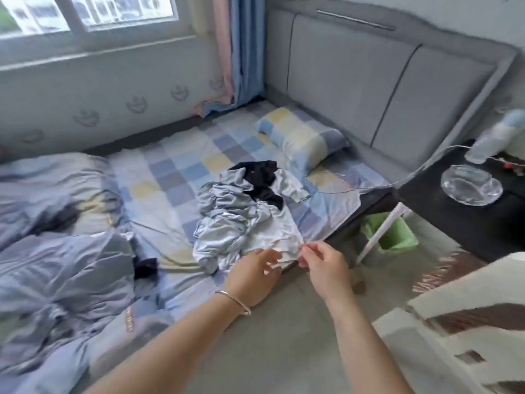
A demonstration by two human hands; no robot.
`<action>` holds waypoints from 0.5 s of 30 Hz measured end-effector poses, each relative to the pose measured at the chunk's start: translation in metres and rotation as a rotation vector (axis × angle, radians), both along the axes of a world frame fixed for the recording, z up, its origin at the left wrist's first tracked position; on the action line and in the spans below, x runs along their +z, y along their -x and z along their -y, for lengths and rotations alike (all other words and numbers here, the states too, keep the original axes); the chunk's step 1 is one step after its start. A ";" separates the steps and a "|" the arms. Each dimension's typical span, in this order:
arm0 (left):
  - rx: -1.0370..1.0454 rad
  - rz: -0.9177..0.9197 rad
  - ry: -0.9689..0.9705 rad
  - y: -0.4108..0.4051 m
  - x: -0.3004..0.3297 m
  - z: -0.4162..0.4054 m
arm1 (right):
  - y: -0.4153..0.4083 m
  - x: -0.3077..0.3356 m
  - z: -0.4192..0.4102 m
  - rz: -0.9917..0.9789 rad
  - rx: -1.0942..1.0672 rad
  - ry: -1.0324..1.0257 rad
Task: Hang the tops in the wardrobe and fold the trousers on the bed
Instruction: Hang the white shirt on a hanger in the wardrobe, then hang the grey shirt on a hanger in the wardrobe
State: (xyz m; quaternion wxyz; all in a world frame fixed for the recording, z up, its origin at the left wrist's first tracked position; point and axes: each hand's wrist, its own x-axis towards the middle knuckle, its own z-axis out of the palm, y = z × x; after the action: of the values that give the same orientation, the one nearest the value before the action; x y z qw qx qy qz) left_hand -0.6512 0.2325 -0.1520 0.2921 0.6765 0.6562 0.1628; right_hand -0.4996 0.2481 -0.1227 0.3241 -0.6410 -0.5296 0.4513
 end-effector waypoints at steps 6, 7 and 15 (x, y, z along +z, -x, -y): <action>0.316 0.044 0.142 0.121 -0.044 0.023 | 0.115 -0.062 -0.027 -0.129 0.114 0.234; 0.354 0.059 0.159 0.134 -0.052 0.020 | 0.126 -0.070 -0.036 -0.143 0.124 0.262; 0.566 0.164 0.313 0.183 -0.125 -0.078 | 0.169 -0.136 -0.168 -0.040 0.241 0.441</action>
State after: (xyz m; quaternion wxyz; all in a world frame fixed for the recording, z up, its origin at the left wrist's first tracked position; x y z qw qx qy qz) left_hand -0.8347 0.3101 -0.2768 0.3875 0.3990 0.8094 0.1887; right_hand -0.6691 0.4159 -0.2590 0.1307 -0.6192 -0.4844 0.6041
